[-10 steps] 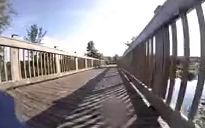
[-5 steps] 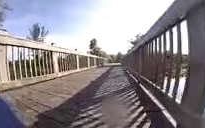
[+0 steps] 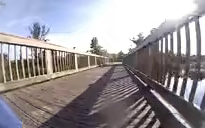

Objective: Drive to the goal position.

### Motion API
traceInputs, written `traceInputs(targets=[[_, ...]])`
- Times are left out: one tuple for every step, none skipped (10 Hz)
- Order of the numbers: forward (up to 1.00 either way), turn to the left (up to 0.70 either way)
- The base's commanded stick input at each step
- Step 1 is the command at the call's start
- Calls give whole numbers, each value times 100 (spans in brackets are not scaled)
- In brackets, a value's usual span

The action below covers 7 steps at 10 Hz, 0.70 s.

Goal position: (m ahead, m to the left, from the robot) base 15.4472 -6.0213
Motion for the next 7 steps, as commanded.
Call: traceInputs(targets=[[100, 0], [100, 0], [100, 0], [100, 0], [100, 0], [100, 0], [100, 0]])
